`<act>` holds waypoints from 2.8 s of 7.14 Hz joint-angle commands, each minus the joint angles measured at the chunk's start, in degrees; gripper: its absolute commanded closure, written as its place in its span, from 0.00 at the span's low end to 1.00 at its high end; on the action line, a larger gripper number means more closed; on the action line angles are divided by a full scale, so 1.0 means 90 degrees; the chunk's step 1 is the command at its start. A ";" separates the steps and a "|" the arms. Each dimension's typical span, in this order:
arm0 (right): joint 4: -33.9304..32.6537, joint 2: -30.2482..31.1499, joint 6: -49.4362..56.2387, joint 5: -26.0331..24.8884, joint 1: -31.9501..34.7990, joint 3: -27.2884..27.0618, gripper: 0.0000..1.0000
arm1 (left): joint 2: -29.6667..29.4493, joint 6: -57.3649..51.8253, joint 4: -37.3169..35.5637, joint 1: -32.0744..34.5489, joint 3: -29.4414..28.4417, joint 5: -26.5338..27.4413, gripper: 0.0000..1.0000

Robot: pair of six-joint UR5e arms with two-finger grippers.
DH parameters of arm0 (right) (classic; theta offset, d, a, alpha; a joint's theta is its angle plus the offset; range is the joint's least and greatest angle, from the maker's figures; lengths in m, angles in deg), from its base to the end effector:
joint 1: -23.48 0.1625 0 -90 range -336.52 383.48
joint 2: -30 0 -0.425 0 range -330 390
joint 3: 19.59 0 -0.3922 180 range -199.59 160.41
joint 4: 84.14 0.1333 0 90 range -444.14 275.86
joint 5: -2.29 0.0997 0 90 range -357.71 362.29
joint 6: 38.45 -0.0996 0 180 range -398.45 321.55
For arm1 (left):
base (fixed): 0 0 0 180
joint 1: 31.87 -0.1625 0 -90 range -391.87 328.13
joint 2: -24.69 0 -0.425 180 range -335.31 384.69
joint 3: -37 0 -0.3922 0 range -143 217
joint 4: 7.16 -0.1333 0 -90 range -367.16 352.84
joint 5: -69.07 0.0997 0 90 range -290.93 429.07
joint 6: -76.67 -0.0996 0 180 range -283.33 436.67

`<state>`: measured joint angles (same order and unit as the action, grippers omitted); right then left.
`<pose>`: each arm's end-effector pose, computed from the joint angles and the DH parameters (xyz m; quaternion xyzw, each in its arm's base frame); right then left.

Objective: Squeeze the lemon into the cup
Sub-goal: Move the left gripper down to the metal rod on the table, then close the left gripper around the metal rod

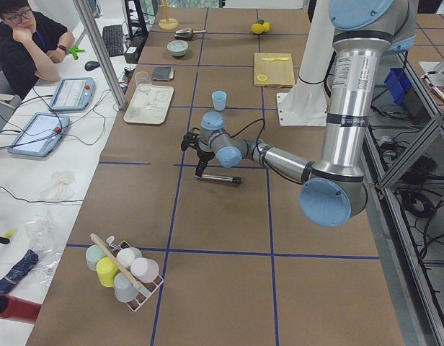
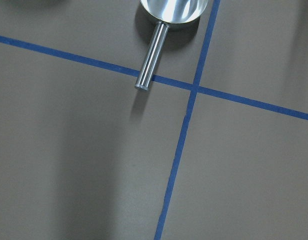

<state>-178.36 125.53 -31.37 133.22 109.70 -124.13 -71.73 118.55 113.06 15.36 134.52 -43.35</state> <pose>0.0381 -0.4555 0.5908 0.0492 -0.3481 -0.1031 0.9305 0.3129 -0.4786 0.4869 0.1513 0.3815 0.0801 0.9084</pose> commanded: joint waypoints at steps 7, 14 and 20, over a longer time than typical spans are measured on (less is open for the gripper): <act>0.0000 0.0000 -0.0005 -0.0017 0.0000 0.0014 0.00 | -0.0302 0.0287 0.0020 0.0016 -0.0494 0.0010 0.26; 0.0000 -0.0009 0.0005 -0.0026 -0.0010 0.0034 0.00 | -0.0224 0.0277 0.0020 -0.0023 -0.0581 -0.0019 0.36; 0.0000 0.0000 0.0024 -0.0026 0.0000 0.0043 0.00 | -0.0253 0.0355 0.0020 -0.0033 -0.0533 -0.0029 0.52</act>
<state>-178.36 125.54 -31.17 132.98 109.69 -123.74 -73.91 121.73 113.25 15.12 129.72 -43.61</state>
